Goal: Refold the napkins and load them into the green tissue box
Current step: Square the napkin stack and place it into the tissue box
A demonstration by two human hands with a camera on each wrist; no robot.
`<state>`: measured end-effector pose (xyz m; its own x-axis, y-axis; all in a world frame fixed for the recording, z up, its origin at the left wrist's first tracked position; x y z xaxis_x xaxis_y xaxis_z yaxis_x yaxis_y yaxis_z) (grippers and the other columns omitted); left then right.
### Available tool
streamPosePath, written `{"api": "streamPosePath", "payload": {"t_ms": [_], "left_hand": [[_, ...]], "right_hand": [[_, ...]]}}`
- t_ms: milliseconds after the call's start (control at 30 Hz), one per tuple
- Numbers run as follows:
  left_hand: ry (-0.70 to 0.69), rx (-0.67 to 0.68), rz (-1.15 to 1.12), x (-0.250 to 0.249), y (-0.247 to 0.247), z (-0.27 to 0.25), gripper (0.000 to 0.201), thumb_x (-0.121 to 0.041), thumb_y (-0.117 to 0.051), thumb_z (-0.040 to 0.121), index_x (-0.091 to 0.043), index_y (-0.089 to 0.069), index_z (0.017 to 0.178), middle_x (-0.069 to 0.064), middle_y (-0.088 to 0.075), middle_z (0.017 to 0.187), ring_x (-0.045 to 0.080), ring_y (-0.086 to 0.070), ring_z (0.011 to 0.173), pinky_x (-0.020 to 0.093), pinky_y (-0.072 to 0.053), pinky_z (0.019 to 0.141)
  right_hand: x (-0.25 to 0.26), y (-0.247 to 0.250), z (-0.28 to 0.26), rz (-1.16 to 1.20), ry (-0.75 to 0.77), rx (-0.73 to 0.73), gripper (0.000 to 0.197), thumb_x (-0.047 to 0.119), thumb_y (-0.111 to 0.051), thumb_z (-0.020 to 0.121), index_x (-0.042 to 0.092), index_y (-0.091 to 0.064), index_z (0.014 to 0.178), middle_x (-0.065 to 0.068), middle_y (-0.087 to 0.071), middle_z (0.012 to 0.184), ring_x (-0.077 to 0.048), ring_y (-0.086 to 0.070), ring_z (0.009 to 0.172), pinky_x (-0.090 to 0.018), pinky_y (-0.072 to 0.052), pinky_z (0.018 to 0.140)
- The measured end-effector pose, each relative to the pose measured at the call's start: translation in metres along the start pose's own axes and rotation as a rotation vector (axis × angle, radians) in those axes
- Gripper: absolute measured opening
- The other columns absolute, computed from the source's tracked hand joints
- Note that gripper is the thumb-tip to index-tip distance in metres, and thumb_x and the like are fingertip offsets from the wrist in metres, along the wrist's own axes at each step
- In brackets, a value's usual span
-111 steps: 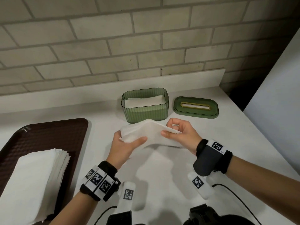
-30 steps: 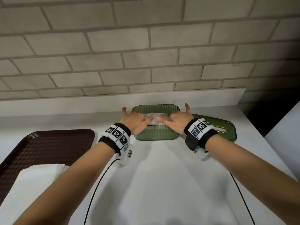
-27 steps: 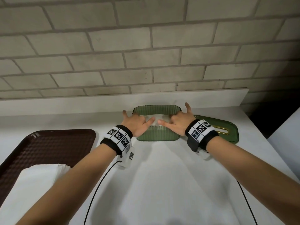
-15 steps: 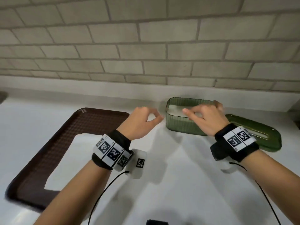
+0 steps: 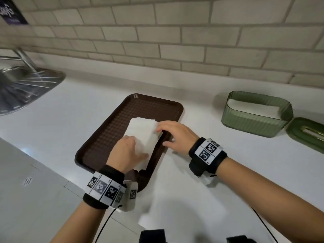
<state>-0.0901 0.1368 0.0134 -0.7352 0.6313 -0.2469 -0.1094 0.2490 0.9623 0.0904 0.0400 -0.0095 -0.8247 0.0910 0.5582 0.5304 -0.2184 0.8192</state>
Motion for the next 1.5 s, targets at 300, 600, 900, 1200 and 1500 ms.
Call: {"api": "streamPosePath", "payload": {"t_ms": [300,600,900,1200,1500], "left_hand": [[-0.103,-0.065,0.040,0.010,0.000,0.016,0.022,-0.014,-0.054,0.086,-0.003,-0.055,0.105,0.014,-0.064,0.092,0.033,-0.063,0.081,0.034,-0.046,0.070],[-0.277,-0.204,-0.216,0.023,0.077,-0.001,0.006,-0.006,-0.052,0.080,-0.005,-0.057,0.077,0.013,-0.054,0.060,0.030,-0.051,0.058,0.037,-0.039,0.053],[-0.420,0.177,-0.980,-0.055,0.069,-0.002,0.031,-0.013,-0.066,0.067,-0.022,-0.071,0.095,0.009,-0.073,0.086,0.024,-0.068,0.078,0.033,-0.050,0.069],[-0.408,0.212,-1.190,-0.144,-0.049,0.017,0.026,-0.019,-0.075,0.071,-0.009,-0.069,0.094,0.014,-0.068,0.086,0.023,-0.063,0.076,0.036,-0.054,0.060],[-0.671,0.317,-0.828,-0.158,-0.092,0.017,0.061,-0.001,-0.077,0.071,-0.032,-0.051,0.116,-0.007,-0.063,0.113,0.005,-0.059,0.106,0.017,-0.046,0.091]], "right_hand": [[0.019,-0.036,0.023,0.037,-0.082,-0.088,0.055,0.020,-0.073,0.081,0.028,-0.050,0.130,0.006,-0.044,0.142,-0.015,-0.041,0.132,-0.034,-0.037,0.110],[0.028,-0.006,0.009,0.472,-0.198,-0.307,0.108,0.030,-0.090,0.062,0.039,-0.022,0.145,0.012,-0.033,0.147,-0.006,-0.047,0.122,-0.021,-0.045,0.093],[0.015,0.056,-0.085,0.963,-0.235,-0.522,0.066,0.008,-0.093,0.053,0.007,-0.062,0.111,-0.004,-0.072,0.105,-0.023,-0.068,0.098,-0.040,-0.054,0.090],[-0.046,0.067,-0.172,0.851,-0.503,-0.957,0.029,-0.007,-0.081,0.064,0.009,-0.064,0.080,-0.004,-0.070,0.078,-0.012,-0.067,0.074,-0.021,-0.054,0.069],[-0.073,0.029,-0.214,0.693,-0.616,-0.798,0.065,-0.013,-0.082,0.058,0.014,-0.056,0.111,-0.007,-0.070,0.104,-0.014,-0.064,0.094,-0.024,-0.054,0.076]]}}
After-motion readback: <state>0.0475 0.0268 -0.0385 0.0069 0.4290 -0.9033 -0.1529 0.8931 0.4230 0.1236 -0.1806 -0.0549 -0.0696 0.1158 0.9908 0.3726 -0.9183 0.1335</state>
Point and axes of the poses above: each hand's wrist, its own z-axis towards the middle knuckle, its own y-axis out of the back of the hand, x = y × z, the point moved 1 cm from there along z, towards the middle knuckle
